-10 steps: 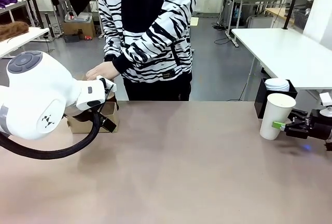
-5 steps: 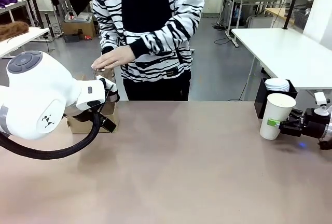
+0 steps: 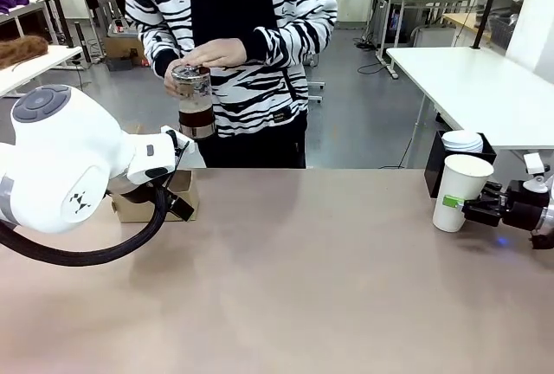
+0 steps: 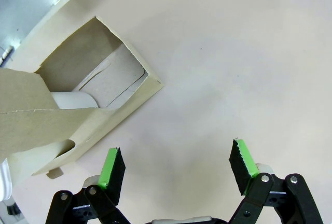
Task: Pour a drink into a cup and package it in a carrier.
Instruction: Pick up the 600 ml Paper Cup and place it in the middle top area of the table.
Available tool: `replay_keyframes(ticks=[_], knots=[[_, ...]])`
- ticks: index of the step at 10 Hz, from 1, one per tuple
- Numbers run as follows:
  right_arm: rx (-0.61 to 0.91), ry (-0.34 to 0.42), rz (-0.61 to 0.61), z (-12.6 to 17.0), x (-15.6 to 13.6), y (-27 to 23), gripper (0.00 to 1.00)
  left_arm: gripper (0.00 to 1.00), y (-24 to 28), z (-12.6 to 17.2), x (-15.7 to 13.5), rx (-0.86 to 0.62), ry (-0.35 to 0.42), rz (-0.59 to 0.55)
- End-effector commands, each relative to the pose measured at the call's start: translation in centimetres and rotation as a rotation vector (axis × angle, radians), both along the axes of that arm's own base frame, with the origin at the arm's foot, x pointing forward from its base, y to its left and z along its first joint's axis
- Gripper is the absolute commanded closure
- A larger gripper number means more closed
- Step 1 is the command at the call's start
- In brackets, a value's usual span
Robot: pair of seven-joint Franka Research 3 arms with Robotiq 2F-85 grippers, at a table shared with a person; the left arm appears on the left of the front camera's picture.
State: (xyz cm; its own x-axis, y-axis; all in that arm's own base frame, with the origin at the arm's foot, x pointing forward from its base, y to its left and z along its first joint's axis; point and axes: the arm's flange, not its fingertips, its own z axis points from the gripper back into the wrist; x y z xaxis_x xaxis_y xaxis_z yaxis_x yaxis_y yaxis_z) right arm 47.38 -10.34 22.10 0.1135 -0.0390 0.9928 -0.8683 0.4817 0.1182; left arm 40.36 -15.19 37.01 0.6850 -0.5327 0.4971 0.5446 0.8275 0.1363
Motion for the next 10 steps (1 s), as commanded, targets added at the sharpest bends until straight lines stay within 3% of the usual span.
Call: replay_keyframes(ticks=[1, 3, 5, 10], knots=[[-0.004, -0.008, 0.001, 0.0, 0.0, 0.1, 0.19, 0.0, 0.0, 0.0, 0.0, -0.002, 0.0, -0.001], [0.0, -0.001, 0.0, 0.0, 0.0, 0.0, 0.17, 0.0, 0.0, 0.0, 0.0, -0.002, 0.0, -0.001], [-0.001, -0.051, -0.022, 3.9, -1.6, 0.1, 0.19, 0.0, 0.0, 0.0, 0.0, -0.002, 0.0, -0.001], [0.013, -0.069, 0.038, 12.6, -0.6, 5.9, 0.19, 0.0, 0.0, 0.0, 0.0, -0.002, 0.0, -0.001]])
